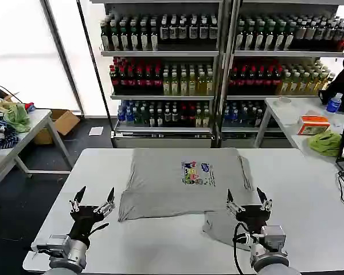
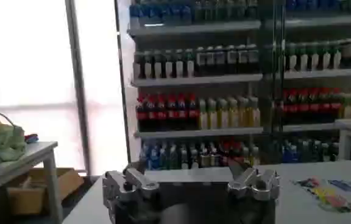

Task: Fold and organize the clothes.

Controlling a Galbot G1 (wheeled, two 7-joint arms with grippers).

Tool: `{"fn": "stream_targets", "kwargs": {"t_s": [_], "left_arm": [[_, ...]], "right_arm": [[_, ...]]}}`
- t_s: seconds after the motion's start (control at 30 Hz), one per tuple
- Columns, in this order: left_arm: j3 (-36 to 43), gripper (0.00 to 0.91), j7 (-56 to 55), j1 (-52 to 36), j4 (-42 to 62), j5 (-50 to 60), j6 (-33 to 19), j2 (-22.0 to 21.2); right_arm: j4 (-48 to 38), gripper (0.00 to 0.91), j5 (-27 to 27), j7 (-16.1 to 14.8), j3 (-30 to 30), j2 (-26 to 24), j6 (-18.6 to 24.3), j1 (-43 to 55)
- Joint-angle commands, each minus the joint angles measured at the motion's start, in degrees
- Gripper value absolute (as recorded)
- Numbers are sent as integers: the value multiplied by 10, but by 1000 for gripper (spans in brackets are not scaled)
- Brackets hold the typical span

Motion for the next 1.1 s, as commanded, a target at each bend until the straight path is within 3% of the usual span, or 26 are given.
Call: {"fn": "stream_targets", "kwargs": {"t_s": [0.03, 0.17, 0.43, 0.57, 1.1], "left_arm": [[39, 907, -3, -16, 41, -3, 34, 16], [56, 907, -2, -18, 61, -4, 46, 37], [85, 907, 1, -17, 90, -6, 58, 68], [85, 907, 1, -17, 87, -10, 61, 69], [96, 907, 26, -44, 131, 1, 67, 69]], "right_arm": [[0, 907, 17, 42, -9, -2, 0, -57], [-7, 907, 30, 52, -12, -9, -1, -72], [-12, 907, 122, 99, -6, -27, -1, -84], [-22, 907, 121, 120, -9, -20, 0, -87], [-31, 907, 126, 140, -17, 6, 4, -97]]}}
